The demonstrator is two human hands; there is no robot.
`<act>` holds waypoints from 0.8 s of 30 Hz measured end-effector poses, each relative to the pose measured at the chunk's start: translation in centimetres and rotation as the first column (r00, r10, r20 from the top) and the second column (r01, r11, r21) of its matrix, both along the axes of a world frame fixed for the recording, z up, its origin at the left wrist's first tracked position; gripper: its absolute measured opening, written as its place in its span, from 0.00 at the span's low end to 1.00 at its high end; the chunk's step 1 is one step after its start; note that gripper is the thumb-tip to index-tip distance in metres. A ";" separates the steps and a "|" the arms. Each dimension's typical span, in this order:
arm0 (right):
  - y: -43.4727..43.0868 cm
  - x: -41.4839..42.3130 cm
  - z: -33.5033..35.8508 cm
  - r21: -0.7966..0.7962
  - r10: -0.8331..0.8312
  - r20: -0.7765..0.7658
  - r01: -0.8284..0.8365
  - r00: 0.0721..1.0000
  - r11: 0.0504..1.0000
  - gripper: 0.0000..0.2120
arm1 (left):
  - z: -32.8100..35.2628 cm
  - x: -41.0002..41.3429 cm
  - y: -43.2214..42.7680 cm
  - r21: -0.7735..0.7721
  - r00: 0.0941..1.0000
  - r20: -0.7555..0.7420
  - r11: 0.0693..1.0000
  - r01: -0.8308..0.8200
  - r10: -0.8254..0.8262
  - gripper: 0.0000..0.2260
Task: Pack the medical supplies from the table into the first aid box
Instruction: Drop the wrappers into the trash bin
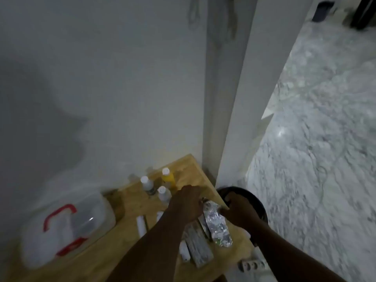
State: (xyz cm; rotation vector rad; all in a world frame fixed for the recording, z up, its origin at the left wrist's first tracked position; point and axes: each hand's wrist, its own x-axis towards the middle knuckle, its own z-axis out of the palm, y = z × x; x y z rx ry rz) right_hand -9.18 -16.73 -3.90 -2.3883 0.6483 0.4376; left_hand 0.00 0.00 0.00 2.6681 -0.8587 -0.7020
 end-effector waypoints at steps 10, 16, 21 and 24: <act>-0.8 -0.3 -6.1 0.127 -0.153 0.037 0.147 0.988 0.981 0.32 | -4.4 0.2 -3.1 0.284 0.994 0.092 0.959 0.026 -0.055 0.16; -3.6 -0.6 -4.2 0.160 -0.226 0.092 0.210 0.970 0.965 0.17 | -3.5 1.4 -4.7 0.131 0.993 0.092 0.988 -0.085 0.073 0.10; -9.0 -0.8 -2.3 0.232 -0.546 0.182 0.503 0.818 0.832 0.15 | -0.9 3.5 -9.0 -0.047 0.987 0.128 0.995 -0.093 0.098 0.09; -12.7 -2.1 -3.0 0.329 -0.748 0.223 0.674 0.625 0.661 0.12 | -1.1 3.7 -13.0 -0.101 0.992 0.108 0.993 -0.057 0.068 0.08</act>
